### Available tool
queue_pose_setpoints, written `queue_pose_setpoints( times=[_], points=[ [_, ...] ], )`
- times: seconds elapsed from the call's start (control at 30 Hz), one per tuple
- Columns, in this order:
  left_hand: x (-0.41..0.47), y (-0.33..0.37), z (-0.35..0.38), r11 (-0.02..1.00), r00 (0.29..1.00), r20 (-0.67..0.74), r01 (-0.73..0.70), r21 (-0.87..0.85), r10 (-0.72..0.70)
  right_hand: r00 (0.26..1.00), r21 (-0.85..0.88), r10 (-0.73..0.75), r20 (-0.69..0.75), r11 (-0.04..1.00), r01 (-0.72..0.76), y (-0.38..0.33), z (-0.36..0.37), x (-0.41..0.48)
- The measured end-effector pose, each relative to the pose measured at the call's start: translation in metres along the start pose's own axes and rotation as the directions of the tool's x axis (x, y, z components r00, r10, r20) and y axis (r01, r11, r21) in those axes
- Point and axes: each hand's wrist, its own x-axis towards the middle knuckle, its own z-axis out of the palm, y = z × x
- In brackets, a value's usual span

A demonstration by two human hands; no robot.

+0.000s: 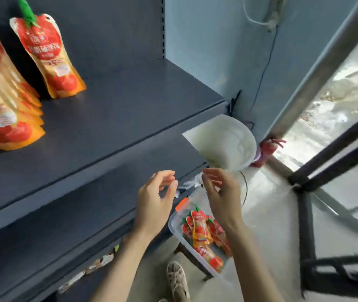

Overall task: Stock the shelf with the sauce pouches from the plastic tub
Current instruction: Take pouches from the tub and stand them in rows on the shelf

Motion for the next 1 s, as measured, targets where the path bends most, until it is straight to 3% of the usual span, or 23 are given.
queue_pose_setpoints(
  times=[0.2, 0.43, 0.67, 0.8, 0.93, 1.0],
  points=[
    [-0.052, -0.044, 0.080, 0.986, 0.944, 0.284, 0.158, 0.052, -0.167, 0.969, -0.125, 0.243, -0.039, 0.961, -0.246, 0.086, -0.046, -0.059],
    [-0.084, -0.096, 0.170, 0.920, 0.836, 0.389, 0.380, 0.100, -0.387, 0.881, -0.160, 0.473, -0.026, 0.868, -0.471, 0.186, -0.067, -0.080],
    [-0.082, -0.171, 0.282, 0.780, 0.737, 0.256, 0.601, 0.176, -0.625, 0.770, -0.197, 0.635, 0.058, 0.764, -0.615, 0.310, -0.076, -0.065],
    [-0.080, -0.226, 0.340, 0.648, 0.631, 0.148, 0.734, 0.206, -0.762, 0.725, -0.266, 0.676, 0.130, 0.728, -0.631, 0.389, -0.067, -0.052],
    [-0.074, -0.296, 0.383, 0.508, 0.510, 0.057, 0.829, 0.235, -0.858, 0.719, -0.343, 0.673, 0.172, 0.725, -0.597, 0.462, -0.045, -0.040],
    [-0.072, -0.333, 0.398, 0.470, 0.484, 0.015, 0.842, 0.264, -0.875, 0.727, -0.384, 0.661, 0.186, 0.730, -0.565, 0.494, -0.032, -0.036]
  ],
)
